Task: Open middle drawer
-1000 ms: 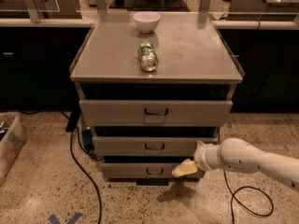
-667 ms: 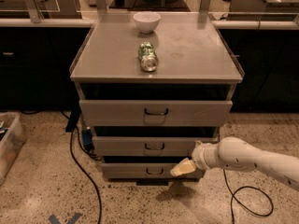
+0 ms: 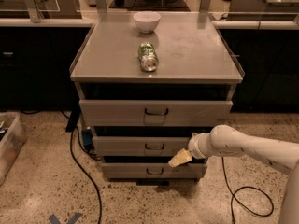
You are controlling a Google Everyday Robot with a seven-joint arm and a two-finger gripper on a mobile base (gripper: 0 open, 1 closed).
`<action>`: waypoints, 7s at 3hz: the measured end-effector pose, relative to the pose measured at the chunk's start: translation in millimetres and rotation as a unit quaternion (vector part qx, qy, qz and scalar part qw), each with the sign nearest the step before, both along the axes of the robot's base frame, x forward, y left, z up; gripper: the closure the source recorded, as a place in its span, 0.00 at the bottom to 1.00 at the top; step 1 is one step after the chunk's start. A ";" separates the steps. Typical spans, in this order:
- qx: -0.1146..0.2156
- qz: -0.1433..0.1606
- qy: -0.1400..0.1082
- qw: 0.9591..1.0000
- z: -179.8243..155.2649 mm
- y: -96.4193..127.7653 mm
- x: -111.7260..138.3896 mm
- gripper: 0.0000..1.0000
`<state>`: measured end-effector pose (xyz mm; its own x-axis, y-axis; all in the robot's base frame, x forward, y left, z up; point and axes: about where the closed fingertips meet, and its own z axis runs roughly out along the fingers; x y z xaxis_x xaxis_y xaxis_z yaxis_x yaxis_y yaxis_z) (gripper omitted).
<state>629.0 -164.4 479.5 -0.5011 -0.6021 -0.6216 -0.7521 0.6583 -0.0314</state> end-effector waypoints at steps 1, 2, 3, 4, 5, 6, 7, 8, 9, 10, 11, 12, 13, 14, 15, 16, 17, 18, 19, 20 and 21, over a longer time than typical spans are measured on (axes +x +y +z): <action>0.001 -0.002 0.001 1.000 -15.5 -0.1 9.5 0.00; 0.020 -0.003 0.031 0.999 -43.8 -1.2 22.6 0.00; 0.020 -0.003 0.031 0.999 -43.8 -1.1 22.7 0.00; 0.016 0.004 0.041 0.999 -43.7 6.7 25.5 0.00; 0.023 0.006 0.070 0.997 -41.2 18.3 12.3 0.00; 0.023 0.006 0.070 0.997 -41.2 18.3 12.3 0.00; 0.016 0.009 0.067 0.998 -44.2 21.1 6.7 0.00; 0.015 0.010 0.065 0.998 -42.6 21.1 5.7 0.00; 0.016 0.019 0.081 0.996 -38.4 16.9 -36.5 0.00; 0.024 0.040 0.117 0.992 -34.4 19.3 -106.6 0.00; 0.024 0.040 0.117 0.992 -34.3 19.2 -106.3 0.00; 0.022 0.036 0.098 0.994 -23.2 17.6 -83.2 0.00; 0.020 0.027 0.076 0.997 -19.6 15.4 -57.8 0.00; 0.025 0.019 0.064 0.997 -22.4 17.2 -39.4 0.00; 0.028 0.017 0.056 0.998 -24.9 20.7 -27.2 0.00; 0.028 0.022 0.064 0.997 -39.8 30.1 -14.3 0.00; 0.028 0.022 0.064 0.997 -39.8 30.1 -14.3 0.00; 0.038 0.029 0.025 0.999 -7.5 37.6 1.8 0.00; 0.037 0.029 0.024 0.999 -7.5 37.7 2.0 0.00; 0.017 0.024 0.034 0.999 -35.9 30.1 7.7 0.00; 0.008 0.018 0.058 0.998 -52.7 23.7 6.2 0.00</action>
Offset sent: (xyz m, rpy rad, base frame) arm 0.0432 -0.0069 -0.0765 0.0868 0.1362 -0.0063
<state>635.1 -140.7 426.8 -0.5486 -0.6108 -0.5709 -0.7727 0.6313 0.0671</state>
